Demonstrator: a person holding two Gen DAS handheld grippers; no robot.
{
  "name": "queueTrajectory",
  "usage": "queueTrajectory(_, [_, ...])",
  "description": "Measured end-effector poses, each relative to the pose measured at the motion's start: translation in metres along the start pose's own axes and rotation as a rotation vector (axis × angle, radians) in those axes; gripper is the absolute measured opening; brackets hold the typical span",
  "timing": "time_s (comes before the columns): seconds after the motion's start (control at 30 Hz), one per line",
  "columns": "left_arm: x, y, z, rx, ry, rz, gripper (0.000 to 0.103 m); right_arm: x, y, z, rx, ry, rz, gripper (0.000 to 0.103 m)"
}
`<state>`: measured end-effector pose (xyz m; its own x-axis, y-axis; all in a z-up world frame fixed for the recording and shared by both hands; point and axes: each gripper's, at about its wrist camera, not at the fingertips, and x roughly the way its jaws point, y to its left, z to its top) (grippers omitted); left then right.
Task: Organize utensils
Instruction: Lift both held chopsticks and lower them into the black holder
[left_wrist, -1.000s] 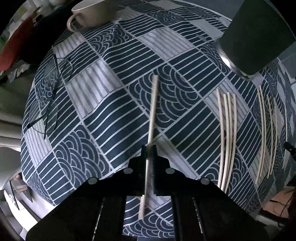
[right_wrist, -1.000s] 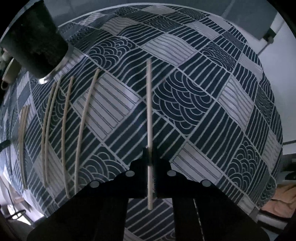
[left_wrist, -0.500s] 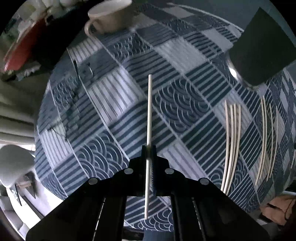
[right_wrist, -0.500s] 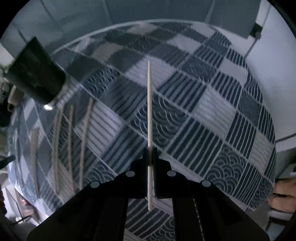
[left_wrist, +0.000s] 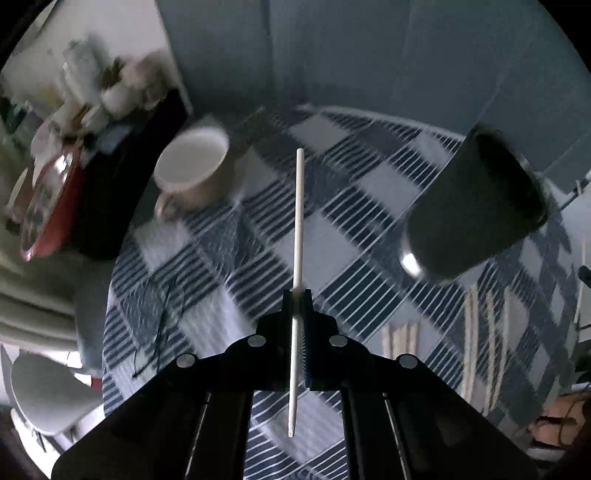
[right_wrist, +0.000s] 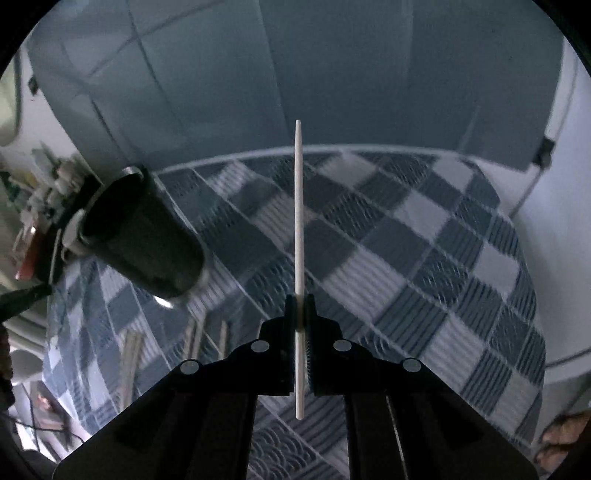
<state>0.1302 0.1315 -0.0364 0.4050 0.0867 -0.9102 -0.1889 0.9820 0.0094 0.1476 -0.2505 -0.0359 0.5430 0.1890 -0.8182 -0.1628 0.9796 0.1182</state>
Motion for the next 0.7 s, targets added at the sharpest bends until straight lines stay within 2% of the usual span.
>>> queueTrajectory(0.1, [-0.01, -0.012, 0.021, 0.009, -0.041, -0.024, 0.005, -0.003, 0.012, 0.019, -0.023, -0.035, 0.027, 0.004])
queueTrajectory(0.4, [-0.032, -0.048, 0.077, -0.016, -0.119, -0.167, 0.005, -0.004, 0.065, 0.072, -0.121, -0.12, 0.133, 0.004])
queueTrajectory(0.53, [-0.037, -0.065, 0.098, -0.009, -0.15, -0.214, 0.005, -0.004, 0.088, 0.084, -0.147, -0.197, 0.217, 0.005])
queueTrajectory(0.6, [-0.041, -0.073, 0.106, -0.011, -0.169, -0.243, 0.005, -0.002, 0.1, 0.089, -0.155, -0.242, 0.296, 0.005])
queueTrajectory(0.7, [-0.044, -0.086, 0.118, -0.006, -0.189, -0.283, 0.005, 0.005, 0.113, 0.095, -0.163, -0.271, 0.345, 0.005])
